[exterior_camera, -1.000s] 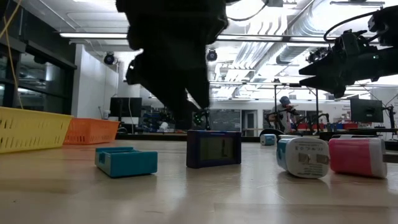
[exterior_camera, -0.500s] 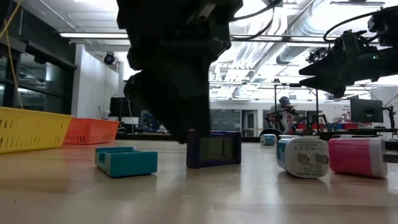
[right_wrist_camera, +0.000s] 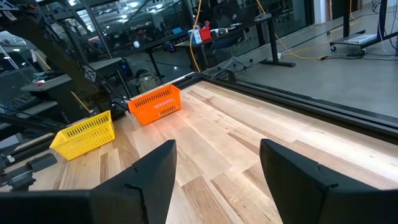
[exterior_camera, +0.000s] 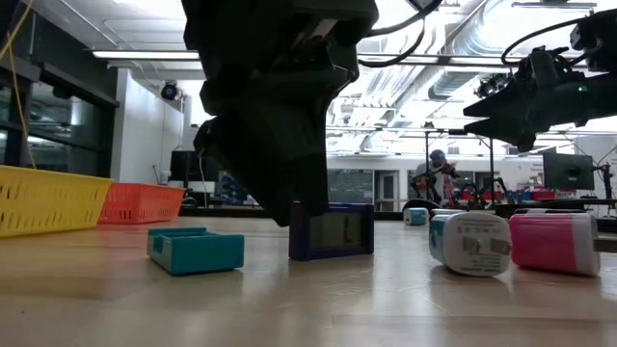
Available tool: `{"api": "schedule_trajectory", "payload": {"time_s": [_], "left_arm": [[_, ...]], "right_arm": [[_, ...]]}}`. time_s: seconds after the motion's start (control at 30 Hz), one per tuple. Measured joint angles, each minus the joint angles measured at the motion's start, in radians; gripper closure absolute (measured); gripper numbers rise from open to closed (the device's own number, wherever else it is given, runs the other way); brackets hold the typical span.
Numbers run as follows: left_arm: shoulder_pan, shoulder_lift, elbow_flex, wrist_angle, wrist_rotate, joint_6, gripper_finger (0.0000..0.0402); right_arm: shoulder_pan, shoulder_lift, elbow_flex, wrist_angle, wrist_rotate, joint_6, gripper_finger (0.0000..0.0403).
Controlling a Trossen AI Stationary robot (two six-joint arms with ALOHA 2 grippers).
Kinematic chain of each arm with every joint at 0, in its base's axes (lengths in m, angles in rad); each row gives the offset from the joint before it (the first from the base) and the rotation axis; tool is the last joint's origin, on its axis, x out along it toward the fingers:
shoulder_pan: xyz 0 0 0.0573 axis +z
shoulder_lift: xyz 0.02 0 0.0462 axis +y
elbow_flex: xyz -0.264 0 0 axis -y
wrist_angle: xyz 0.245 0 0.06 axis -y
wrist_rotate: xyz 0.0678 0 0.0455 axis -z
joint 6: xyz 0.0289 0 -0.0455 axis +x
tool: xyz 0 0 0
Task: Pick & Place Office items
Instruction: Put the dark blue timer into the orange basket
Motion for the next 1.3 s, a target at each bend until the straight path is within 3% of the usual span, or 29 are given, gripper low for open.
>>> {"api": "schedule_trajectory", "payload": {"time_s": [1.03, 1.3], "left_arm": [[0.000, -0.002, 0.000, 0.000, -0.003, 0.001, 0.0333], [0.000, -0.002, 0.000, -0.004, -0.003, 0.001, 0.0341]], "right_arm": [[0.000, 0.000, 0.000, -0.001, 0.000, 0.000, 0.0184], [0.000, 0.000, 0.000, -0.001, 0.000, 0.000, 0.0184]]}}
